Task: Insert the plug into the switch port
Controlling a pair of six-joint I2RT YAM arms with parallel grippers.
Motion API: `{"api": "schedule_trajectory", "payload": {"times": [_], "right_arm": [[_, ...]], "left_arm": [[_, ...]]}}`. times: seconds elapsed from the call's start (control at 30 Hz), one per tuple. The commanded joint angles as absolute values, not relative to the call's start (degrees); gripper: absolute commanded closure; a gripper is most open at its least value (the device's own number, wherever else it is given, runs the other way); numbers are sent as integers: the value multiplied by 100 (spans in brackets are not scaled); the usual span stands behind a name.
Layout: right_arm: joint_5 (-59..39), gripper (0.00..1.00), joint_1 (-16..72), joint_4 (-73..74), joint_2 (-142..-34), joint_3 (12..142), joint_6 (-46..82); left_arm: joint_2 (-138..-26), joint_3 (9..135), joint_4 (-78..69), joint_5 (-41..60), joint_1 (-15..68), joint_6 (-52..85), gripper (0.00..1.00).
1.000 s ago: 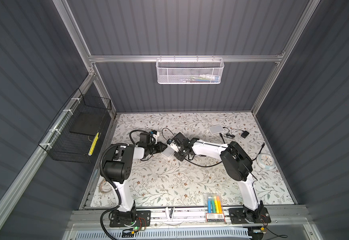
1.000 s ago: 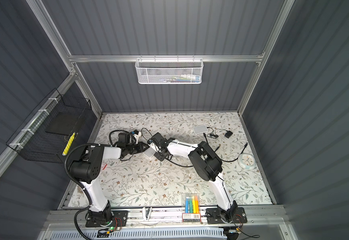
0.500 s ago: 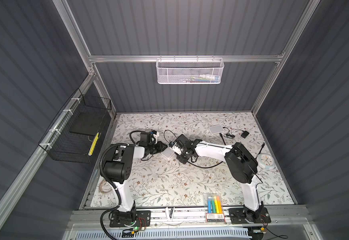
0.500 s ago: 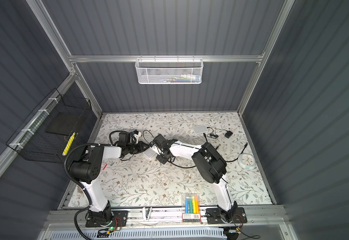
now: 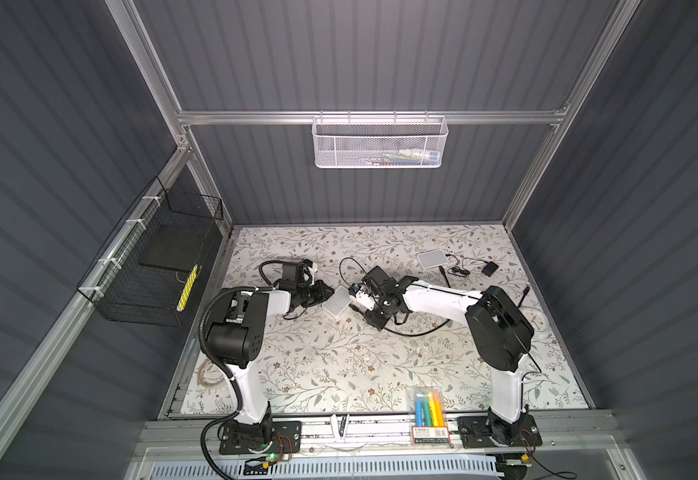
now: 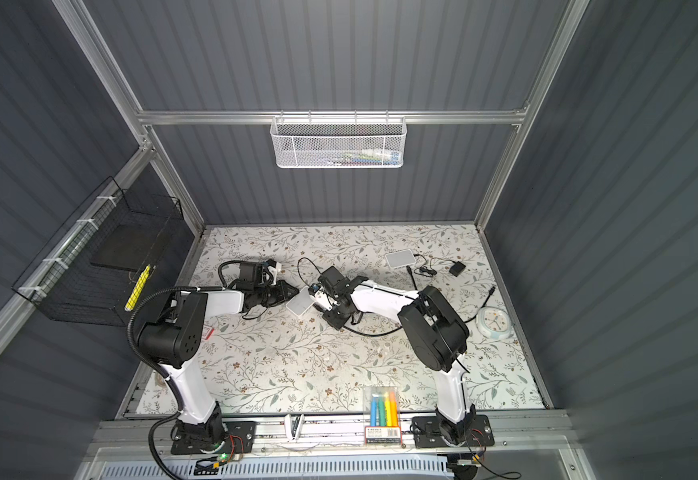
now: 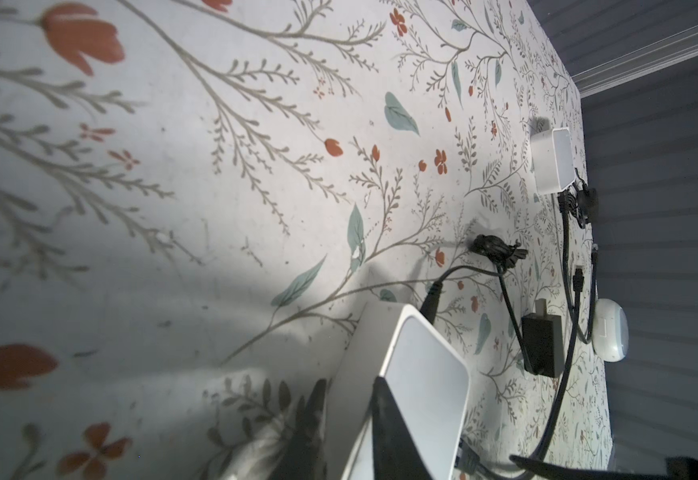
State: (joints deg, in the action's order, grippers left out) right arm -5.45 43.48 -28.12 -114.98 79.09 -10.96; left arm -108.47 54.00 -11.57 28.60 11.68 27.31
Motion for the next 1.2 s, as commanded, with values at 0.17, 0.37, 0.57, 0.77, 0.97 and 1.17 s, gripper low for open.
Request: {"api": "schedule_trajectory", "payload": {"times": [0.17, 0.37, 0.57, 0.77, 0.97, 1.17], "right_arm": [[-983, 70, 4302, -2685, -12012, 8498, -1154], [-1078, 79, 4307, -2648, -12125, 8559, -1102], [-1015, 86, 4312, -2705, -12196, 8521, -1126], [-941, 93, 4309, -2672, -12199, 8555, -1071], [-861, 96, 4307, -2667, -12208, 8618, -1019], [-859, 97, 4313, -2606, -12211, 8637, -962]], "left_arm": [[-10846, 5252, -123, 2425, 1134, 2505, 80], [-10911, 5280, -223, 2553, 1134, 2569, 80], [-10934, 5321, -220, 2598, 1143, 2559, 80], [-10941, 5287, -314, 2692, 1143, 2573, 81], [-10849, 5379, -279, 3071, 1318, 2193, 76], [-10736, 5275, -368, 3272, 1318, 2035, 64]]}}
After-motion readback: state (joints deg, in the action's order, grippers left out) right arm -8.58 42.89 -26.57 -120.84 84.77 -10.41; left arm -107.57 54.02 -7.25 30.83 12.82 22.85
